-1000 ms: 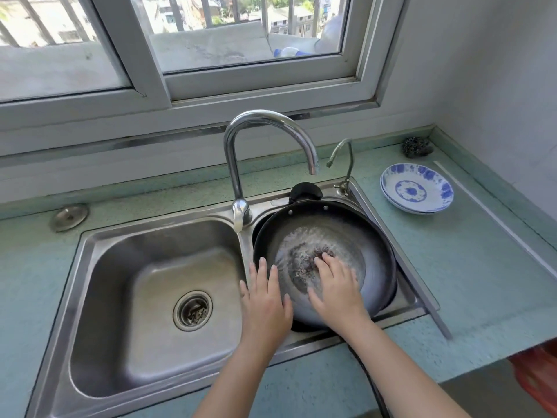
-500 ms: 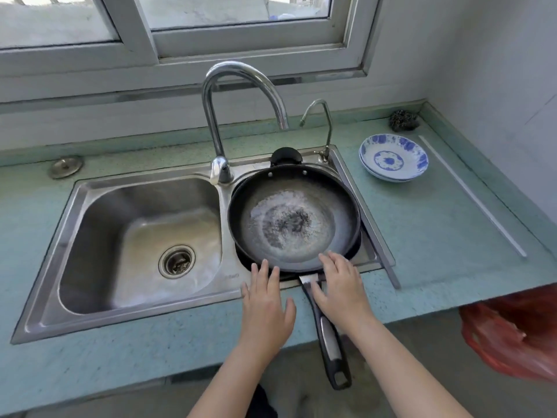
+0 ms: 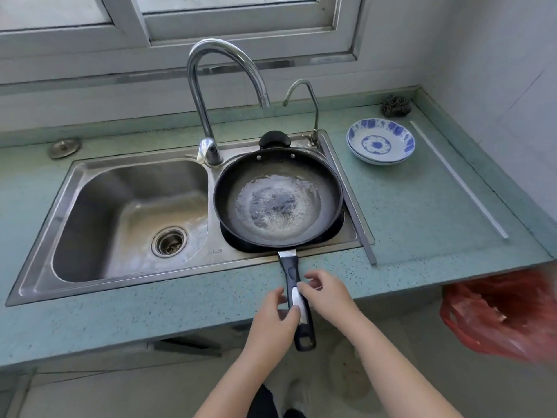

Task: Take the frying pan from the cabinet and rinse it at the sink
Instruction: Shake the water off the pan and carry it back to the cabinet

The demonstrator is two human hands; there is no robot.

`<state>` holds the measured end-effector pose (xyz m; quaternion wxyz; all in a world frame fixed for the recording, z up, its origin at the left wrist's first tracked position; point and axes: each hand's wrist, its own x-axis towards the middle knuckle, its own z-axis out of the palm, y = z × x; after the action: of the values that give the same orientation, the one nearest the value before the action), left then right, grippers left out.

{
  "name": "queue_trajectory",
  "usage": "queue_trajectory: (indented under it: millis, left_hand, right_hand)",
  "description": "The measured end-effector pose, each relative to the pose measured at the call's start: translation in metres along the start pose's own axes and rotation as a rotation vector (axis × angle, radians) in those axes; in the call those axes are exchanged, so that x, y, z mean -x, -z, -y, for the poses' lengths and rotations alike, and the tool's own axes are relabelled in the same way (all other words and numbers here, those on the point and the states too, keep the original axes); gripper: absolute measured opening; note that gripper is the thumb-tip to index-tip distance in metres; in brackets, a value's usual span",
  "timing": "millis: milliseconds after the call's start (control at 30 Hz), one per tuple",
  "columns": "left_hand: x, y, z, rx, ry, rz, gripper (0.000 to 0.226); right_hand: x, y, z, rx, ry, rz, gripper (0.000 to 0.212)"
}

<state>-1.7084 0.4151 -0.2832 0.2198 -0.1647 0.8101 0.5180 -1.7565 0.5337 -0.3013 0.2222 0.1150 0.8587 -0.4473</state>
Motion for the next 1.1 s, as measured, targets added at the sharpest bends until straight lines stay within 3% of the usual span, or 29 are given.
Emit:
queue_trajectory:
  millis: [200, 367, 733, 1100]
  left_hand:
    - [0.001, -0.011, -0.003, 0.310, 0.176, 0.023, 0.023]
    - [0.001, -0.017, -0.006, 0.379, 0.224, -0.020, 0.009]
    - [-0.005, -0.030, -0.010, 0.460, 0.298, 0.008, 0.009]
    - [-0.010, -0.040, -0.012, 0.492, 0.383, -0.113, 0.005]
  right_hand:
    - [-0.006, -0.008, 0.004, -0.282, -0.092, 0.111, 0.011]
    - [-0.015, -0.011, 0.007, -0.486, -0.179, 0.208, 0.018]
    - [-0.038, -0.022, 0.010, -1.036, -0.476, 0.455, 0.021]
    - [-0.052, -0.028, 0.013, -1.065, -0.591, 0.636, 0.046]
